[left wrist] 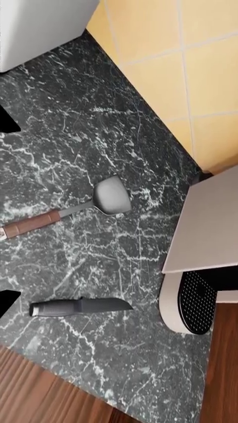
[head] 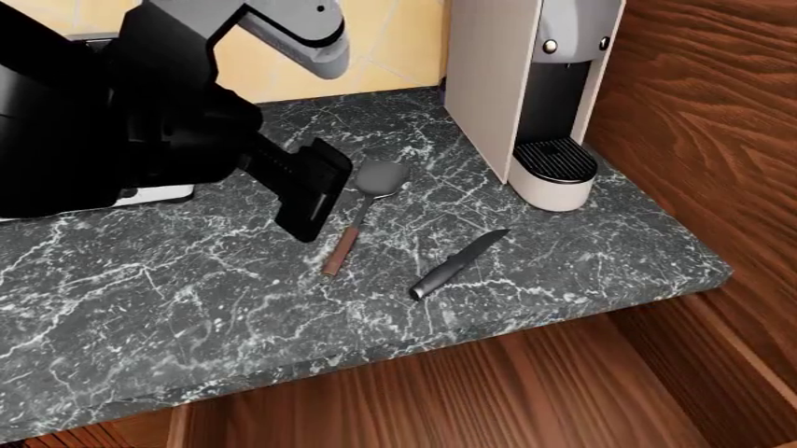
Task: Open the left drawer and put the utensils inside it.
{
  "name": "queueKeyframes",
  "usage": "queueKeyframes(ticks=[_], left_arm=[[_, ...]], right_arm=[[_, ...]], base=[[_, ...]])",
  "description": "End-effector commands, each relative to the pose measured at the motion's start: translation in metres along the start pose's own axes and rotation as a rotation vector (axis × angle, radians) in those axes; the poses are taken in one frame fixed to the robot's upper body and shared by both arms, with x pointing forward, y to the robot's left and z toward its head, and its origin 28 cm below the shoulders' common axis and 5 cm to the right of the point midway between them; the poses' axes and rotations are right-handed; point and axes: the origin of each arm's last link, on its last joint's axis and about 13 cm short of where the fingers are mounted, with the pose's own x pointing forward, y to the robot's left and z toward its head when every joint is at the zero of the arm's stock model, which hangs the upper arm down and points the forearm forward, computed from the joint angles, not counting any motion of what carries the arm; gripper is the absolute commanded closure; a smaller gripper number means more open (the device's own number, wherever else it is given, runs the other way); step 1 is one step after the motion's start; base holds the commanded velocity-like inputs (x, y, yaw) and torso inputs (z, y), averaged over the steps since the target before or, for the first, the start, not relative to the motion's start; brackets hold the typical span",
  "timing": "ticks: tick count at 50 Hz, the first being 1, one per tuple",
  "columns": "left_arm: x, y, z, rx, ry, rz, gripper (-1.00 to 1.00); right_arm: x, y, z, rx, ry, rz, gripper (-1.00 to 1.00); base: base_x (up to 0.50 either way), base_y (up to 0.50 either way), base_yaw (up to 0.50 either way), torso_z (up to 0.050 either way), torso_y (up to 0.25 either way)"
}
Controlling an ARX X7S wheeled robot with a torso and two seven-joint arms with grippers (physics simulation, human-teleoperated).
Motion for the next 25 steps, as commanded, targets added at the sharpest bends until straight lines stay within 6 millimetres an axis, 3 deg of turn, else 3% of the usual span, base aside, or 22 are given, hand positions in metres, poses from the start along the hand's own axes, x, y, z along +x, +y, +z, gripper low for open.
queueKeyframes(ticks=[1,6,20,22,23,25], left_arm=[[-0.001,0.0,-0.001,-0.002,0.001,0.004,-1.0],[0.0,0.0,-0.002,-0.003,0.002,0.003,-1.0],[0.001,0.001,-0.003,-0.003,0.005,0.001,-1.0],[0.0,0.001,-0.002,-0.003,0.004,0.003,-1.0],[-0.001,0.001,-0.002,-0.004,0.003,0.003,-1.0],[-0.001,0.001,-0.003,-0.004,0.004,0.005,-1.0]], right_arm=[[-0.047,0.015,0.034,-0.067,-0.273,0.245,1.0],[-0.056,0.011,0.031,-0.056,-0.285,0.268,1.0],[-0.051,0.01,0.034,-0.047,-0.315,0.285,1.0],[-0.052,0.01,0.035,-0.066,-0.383,0.328,1.0],[-0.055,0.012,0.034,-0.071,-0.388,0.369,-1.0],[-0.059,0.012,0.035,-0.016,-0.427,0.421,-1.0]], base=[[0.0,0.0,-0.01,0.0,0.0],[0.0,-0.01,-0.01,0.002,0.002],[0.0,-0.01,-0.01,0.001,0.002],[0.0,-0.01,-0.01,0.0,0.0],[0.0,-0.01,-0.01,0.0,0.0],[0.0,0.0,0.0,0.0,0.0]])
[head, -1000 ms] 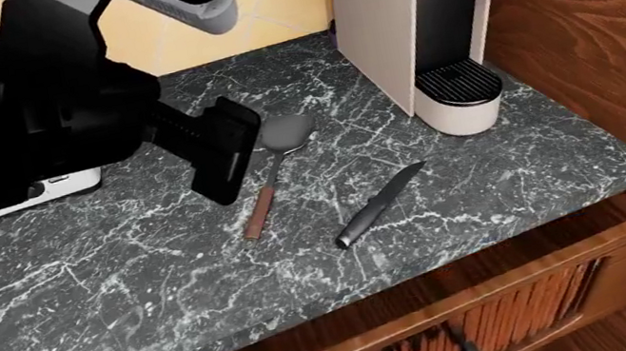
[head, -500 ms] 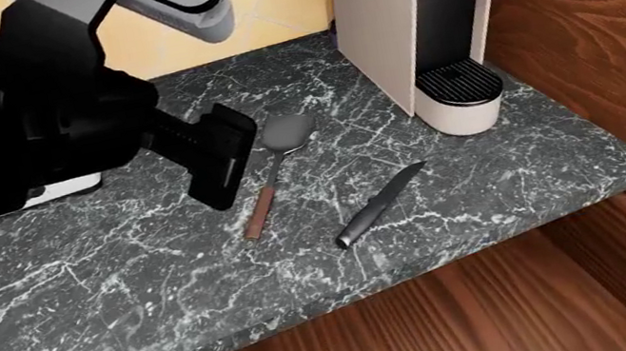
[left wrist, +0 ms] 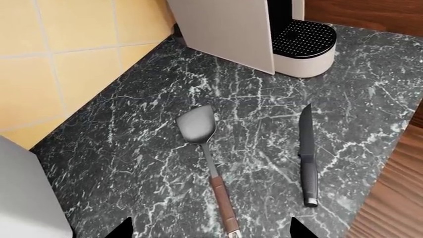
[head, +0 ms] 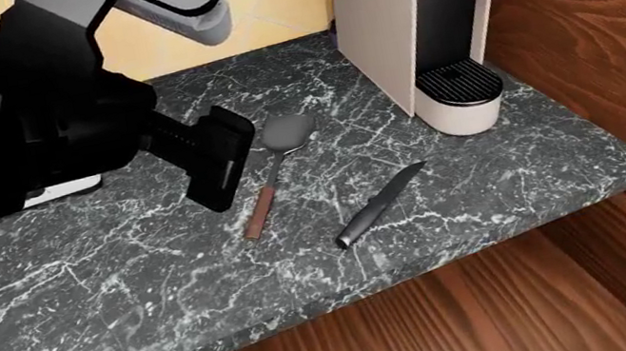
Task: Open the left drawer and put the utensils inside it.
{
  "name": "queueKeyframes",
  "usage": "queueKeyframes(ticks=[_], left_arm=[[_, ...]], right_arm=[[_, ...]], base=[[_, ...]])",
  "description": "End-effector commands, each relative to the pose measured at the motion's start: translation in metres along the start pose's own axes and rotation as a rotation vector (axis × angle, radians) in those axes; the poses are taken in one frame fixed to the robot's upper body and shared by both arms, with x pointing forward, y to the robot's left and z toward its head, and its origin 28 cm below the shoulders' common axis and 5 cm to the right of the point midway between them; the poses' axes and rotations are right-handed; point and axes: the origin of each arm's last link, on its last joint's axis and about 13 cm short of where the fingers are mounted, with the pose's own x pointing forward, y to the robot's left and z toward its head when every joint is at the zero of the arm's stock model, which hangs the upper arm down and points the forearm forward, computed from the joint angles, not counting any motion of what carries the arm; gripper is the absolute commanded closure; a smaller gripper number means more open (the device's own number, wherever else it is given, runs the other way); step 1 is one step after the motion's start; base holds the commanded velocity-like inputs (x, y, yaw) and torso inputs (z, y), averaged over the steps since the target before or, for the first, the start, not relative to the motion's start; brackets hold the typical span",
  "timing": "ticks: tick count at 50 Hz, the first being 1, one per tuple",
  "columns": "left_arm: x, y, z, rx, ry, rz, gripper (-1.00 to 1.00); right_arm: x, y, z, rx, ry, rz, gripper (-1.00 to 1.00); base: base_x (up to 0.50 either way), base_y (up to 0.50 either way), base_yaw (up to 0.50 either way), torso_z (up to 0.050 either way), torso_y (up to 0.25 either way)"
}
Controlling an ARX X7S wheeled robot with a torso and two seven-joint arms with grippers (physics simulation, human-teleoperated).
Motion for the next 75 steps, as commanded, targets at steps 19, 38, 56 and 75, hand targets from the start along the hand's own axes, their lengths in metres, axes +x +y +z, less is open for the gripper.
queueKeyframes(ticks=[19,38,56,75], left_arm=[[0.0,0.002,-0.002,-0.005,0.001,0.004,-1.0],[0.007,0.0,-0.006,-0.057,0.04,0.001,-1.0],[0.032,-0.011,0.001,-0.292,0.078,0.004,-1.0],[0.065,-0.01,0.005,-0.401,0.084,0.178,-1.0]], right_arm=[[-0.04,0.025,0.033,0.072,-0.646,0.667,-1.0],[-0.05,0.034,0.031,-0.041,-0.747,0.706,-1.0],[-0.045,0.032,0.031,-0.072,-0.72,0.688,-1.0],[-0.04,0.029,0.029,-0.077,-0.712,0.674,-1.0]], base=[[0.0,0.0,0.0,0.001,0.001],[0.0,0.0,0.0,0.0,0.0],[0.0,0.0,0.0,0.0,0.0],[0.0,0.0,0.0,0.0,0.0]])
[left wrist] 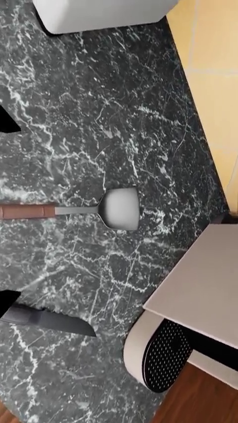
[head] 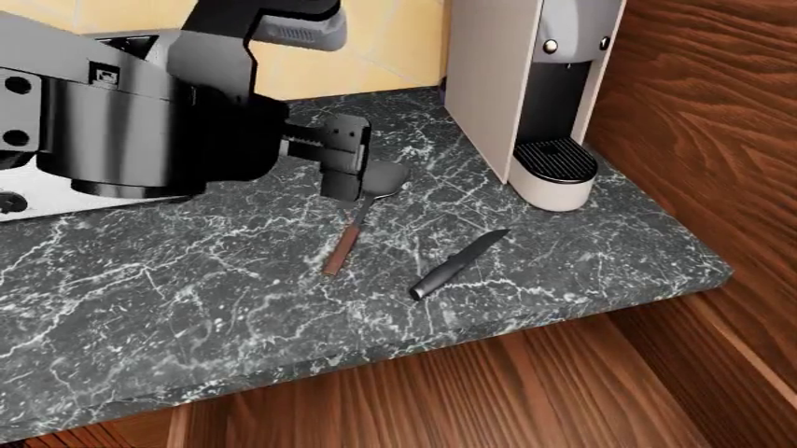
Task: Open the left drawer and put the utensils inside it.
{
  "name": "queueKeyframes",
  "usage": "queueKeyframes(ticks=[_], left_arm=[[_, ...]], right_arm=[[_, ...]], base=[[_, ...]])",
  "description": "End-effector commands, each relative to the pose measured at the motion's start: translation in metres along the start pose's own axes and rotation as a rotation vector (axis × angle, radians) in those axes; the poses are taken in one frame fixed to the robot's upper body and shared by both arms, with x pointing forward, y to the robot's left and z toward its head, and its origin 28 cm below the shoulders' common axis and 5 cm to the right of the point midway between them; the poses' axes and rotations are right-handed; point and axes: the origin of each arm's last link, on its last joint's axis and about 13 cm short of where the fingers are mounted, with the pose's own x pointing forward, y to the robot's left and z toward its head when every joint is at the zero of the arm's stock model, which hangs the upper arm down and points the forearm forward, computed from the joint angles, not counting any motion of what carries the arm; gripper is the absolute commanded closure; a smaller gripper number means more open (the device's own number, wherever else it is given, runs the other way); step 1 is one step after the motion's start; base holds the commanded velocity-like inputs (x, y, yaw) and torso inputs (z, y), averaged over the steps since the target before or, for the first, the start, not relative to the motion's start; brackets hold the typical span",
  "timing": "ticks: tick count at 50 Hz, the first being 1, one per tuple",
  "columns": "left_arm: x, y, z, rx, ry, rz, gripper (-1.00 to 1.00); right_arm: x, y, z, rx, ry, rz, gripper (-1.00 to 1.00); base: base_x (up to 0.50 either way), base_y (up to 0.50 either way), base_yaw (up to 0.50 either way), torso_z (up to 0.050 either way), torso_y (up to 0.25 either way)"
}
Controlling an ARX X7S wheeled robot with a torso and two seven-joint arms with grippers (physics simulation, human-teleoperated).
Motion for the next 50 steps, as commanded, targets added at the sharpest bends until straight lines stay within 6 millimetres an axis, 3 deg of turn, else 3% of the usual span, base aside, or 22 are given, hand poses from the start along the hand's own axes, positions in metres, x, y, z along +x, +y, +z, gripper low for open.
queueKeyframes(ticks=[1,20,50], left_arm=[[0.021,-0.004,0.0,-0.039,0.013,0.095,-1.0],[0.042,-0.019,-0.011,0.019,0.061,0.03,-1.0],[0.087,-0.004,-0.033,-0.009,0.105,0.049,-1.0]], right_arm=[[0.0,-0.003,-0.002,-0.004,0.007,-0.009,-1.0],[0.001,-0.007,-0.003,-0.003,0.017,-0.02,-1.0],[-0.001,-0.016,-0.003,-0.008,0.025,-0.037,-1.0]], base=[[0.0,0.0,0.0,0.0,0.0],[0.0,0.0,0.0,0.0,0.0],[0.0,0.0,0.0,0.0,0.0]])
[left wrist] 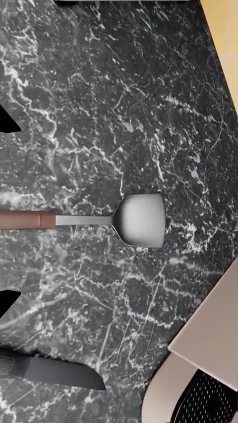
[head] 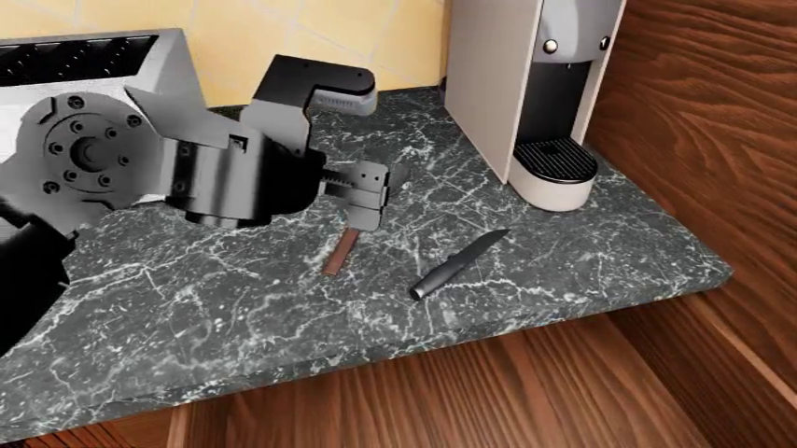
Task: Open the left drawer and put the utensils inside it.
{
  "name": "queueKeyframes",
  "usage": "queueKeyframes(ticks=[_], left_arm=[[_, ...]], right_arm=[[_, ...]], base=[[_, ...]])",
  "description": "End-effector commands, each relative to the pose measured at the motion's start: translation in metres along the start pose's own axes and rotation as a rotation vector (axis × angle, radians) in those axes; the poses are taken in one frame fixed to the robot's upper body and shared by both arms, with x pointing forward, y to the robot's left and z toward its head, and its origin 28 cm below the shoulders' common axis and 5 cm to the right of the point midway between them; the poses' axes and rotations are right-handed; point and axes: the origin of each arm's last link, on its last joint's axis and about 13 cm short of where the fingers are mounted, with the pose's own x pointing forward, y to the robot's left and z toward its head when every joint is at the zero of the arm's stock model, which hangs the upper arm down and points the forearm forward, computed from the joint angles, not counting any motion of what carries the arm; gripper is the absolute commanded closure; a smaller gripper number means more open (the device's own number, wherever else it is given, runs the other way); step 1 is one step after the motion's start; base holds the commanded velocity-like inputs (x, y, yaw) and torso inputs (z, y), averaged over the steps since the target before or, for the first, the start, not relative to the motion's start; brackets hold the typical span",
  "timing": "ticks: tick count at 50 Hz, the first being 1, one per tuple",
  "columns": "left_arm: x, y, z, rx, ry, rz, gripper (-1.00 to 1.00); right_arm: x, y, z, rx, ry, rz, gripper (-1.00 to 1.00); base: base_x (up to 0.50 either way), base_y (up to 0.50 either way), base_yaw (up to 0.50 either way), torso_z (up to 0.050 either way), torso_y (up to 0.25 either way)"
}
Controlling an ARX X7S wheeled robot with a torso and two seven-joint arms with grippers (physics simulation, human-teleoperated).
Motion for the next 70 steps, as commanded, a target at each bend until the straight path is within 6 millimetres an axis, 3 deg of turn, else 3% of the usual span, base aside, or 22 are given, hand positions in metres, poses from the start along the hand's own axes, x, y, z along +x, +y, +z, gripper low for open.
queueKeyframes(ticks=[1,25,39,70], left_arm=[[0.021,0.002,-0.01,-0.002,0.025,-0.008,-1.0],[0.06,-0.001,-0.023,-0.004,0.043,0.002,-1.0],[0.088,-0.005,-0.041,-0.018,0.087,-0.029,-1.0],[0.114,-0.006,-0.072,-0.046,0.19,-0.025,-1.0]], right_arm=[[0.0,-0.003,0.0,0.001,0.004,-0.005,-1.0],[-0.002,-0.007,-0.001,-0.003,0.018,-0.008,-1.0],[-0.001,-0.012,-0.002,-0.004,0.025,-0.019,-1.0],[-0.001,-0.015,-0.001,-0.006,0.028,-0.025,-1.0]], base=[[0.0,0.0,0.0,0.0,0.0],[0.0,0.0,0.0,0.0,0.0],[0.0,0.0,0.0,0.0,0.0],[0.0,0.0,0.0,0.0,0.0]])
